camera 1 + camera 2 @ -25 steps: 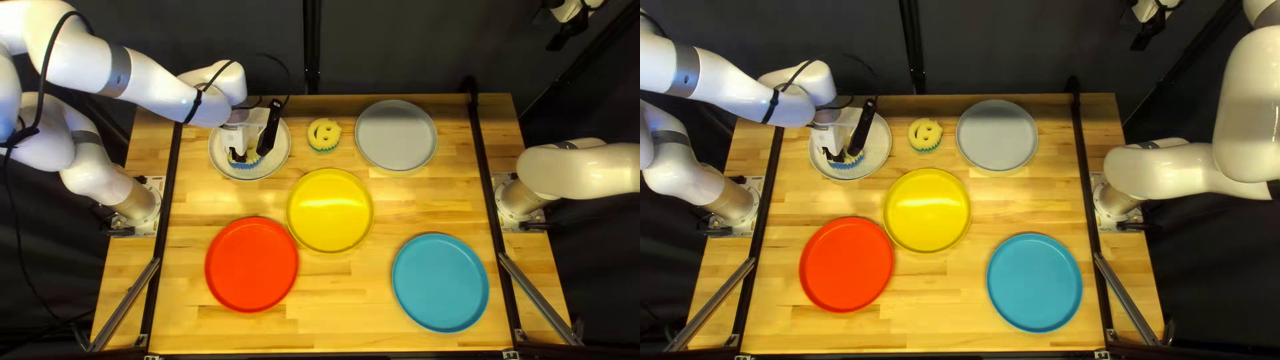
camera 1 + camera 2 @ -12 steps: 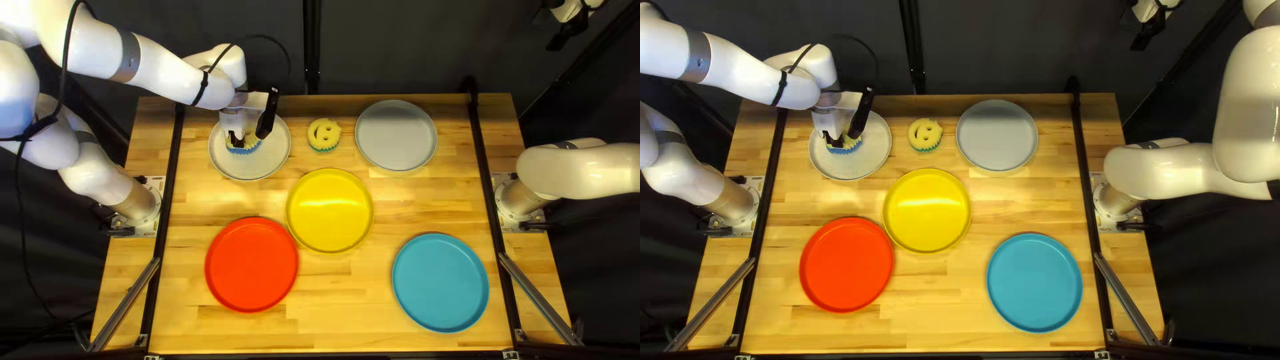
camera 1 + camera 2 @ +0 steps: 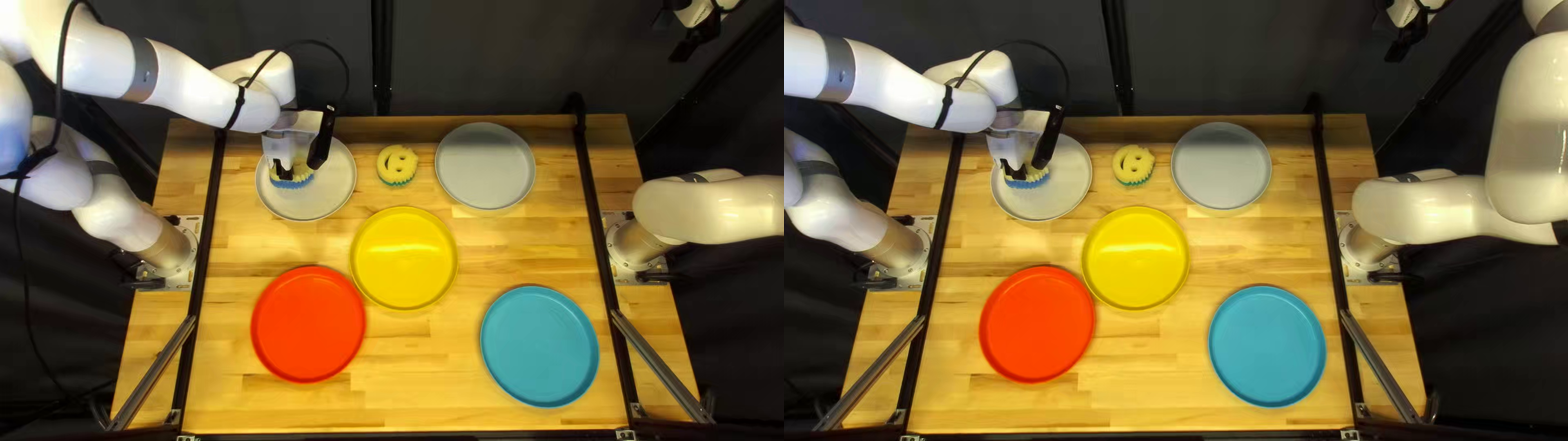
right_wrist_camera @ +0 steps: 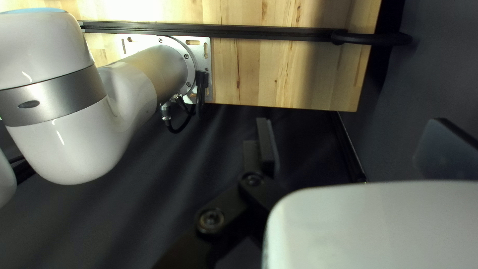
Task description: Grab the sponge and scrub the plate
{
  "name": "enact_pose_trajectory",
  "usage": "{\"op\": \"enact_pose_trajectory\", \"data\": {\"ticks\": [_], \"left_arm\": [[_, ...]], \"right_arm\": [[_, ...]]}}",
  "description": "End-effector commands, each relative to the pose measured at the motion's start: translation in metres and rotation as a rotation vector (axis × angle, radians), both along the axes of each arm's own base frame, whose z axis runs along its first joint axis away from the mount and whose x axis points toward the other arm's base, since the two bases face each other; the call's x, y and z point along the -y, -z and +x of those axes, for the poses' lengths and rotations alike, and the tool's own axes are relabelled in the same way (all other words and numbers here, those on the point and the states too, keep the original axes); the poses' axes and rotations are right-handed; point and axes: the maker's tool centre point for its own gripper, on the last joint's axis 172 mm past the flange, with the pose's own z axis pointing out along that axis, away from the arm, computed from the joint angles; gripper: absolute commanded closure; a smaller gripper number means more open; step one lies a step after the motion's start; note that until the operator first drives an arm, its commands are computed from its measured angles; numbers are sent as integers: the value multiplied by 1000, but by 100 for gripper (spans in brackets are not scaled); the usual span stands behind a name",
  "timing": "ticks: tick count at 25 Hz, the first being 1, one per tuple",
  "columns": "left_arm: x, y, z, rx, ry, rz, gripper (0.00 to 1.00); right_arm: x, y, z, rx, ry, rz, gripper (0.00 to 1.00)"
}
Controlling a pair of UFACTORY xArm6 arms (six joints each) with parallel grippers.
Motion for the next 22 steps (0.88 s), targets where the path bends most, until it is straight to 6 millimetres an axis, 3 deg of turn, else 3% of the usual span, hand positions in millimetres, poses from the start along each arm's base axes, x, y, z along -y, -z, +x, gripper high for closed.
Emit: {"op": "enact_pose_trajectory", "data": {"ticks": [1, 8, 22], "left_arm": [[29, -6, -9, 0, -3, -8, 100], [37, -6, -14, -5, -13, -1, 100], [-21, -9, -20, -20, -36, 6, 100]], "right_arm": [[0, 0, 0, 0, 0, 0, 0], [0, 0, 0, 0, 0, 0, 0], [0, 0, 0, 0, 0, 0, 0]]}}
